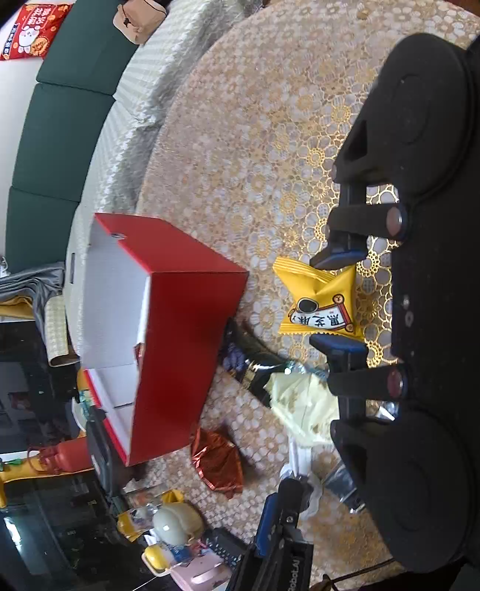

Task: Organize snacks
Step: 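Carry both snacks over the red box and open both tools to drop them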

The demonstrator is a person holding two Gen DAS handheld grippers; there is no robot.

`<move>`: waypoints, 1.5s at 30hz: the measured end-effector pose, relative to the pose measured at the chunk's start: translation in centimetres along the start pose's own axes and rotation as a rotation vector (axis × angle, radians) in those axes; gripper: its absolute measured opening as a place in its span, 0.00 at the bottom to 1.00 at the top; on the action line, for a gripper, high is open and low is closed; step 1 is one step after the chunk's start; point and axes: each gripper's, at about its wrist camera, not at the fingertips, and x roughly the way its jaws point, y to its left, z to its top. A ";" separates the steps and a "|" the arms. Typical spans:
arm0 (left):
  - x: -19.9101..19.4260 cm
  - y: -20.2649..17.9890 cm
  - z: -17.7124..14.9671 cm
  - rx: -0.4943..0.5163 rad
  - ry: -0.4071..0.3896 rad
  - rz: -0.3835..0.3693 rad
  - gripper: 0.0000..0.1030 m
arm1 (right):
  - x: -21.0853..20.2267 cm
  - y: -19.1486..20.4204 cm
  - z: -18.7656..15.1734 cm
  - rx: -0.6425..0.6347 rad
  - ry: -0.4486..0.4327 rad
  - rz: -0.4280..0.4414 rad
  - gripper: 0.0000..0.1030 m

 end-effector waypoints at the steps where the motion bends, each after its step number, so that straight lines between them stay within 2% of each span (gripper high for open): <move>1: -0.2 0.0 0.1 0.000 -0.008 0.004 0.23 | -0.4 0.1 0.2 0.001 -0.007 0.004 0.36; 13: -3.4 0.1 3.9 -0.009 -0.129 0.030 0.23 | -4.0 1.3 4.3 -0.035 -0.110 0.006 0.36; 25: -4.2 0.2 10.5 0.044 -0.230 0.067 0.23 | -3.4 1.4 10.0 -0.064 -0.181 -0.007 0.36; 33: -2.1 1.2 14.5 0.082 -0.223 0.109 0.24 | -0.4 0.7 13.5 -0.077 -0.161 -0.027 0.36; 45: 3.9 3.4 18.3 0.045 -0.129 0.121 0.24 | 6.0 -0.4 15.9 -0.041 -0.069 -0.004 0.36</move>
